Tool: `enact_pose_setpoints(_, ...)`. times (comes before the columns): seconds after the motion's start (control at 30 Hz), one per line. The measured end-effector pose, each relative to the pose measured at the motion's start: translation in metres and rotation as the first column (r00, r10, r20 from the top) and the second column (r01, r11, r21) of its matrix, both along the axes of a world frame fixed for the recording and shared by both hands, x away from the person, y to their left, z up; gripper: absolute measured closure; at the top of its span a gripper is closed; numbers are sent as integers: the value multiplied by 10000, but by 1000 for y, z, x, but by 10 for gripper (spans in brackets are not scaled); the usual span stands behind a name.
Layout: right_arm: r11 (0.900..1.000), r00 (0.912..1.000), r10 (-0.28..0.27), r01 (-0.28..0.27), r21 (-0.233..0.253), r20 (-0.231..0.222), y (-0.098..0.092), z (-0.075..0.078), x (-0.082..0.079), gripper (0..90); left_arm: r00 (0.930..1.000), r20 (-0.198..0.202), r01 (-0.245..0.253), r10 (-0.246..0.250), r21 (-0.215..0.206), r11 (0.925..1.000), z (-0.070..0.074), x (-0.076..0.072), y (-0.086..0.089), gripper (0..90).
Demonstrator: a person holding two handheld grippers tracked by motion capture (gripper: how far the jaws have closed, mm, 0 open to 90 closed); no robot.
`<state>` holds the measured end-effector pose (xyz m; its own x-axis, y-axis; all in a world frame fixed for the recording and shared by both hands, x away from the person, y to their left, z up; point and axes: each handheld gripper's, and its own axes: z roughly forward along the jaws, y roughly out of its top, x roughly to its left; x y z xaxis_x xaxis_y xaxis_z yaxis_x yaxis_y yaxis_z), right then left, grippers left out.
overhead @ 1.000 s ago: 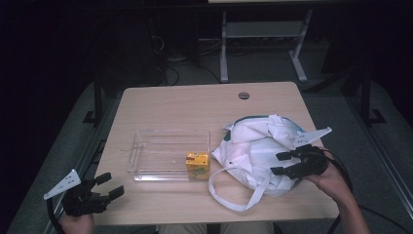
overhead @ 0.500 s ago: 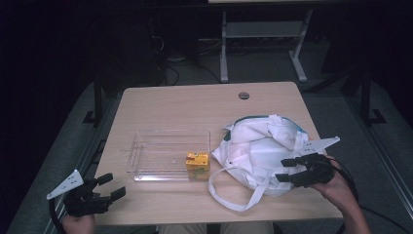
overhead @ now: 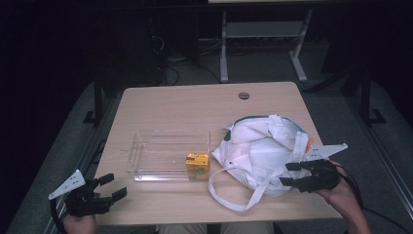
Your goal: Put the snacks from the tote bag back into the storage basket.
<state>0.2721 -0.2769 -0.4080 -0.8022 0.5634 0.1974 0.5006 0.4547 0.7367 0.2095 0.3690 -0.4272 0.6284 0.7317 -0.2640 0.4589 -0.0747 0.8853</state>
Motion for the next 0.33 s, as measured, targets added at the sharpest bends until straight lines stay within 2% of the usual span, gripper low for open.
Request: enact_pose_setpoints(0.33, 9986, 9986, -452, 444, 287, 274, -8, -1, -6, 363, 9999, -70, 110, -108, 223, 9997, 0, 0, -2, 126)
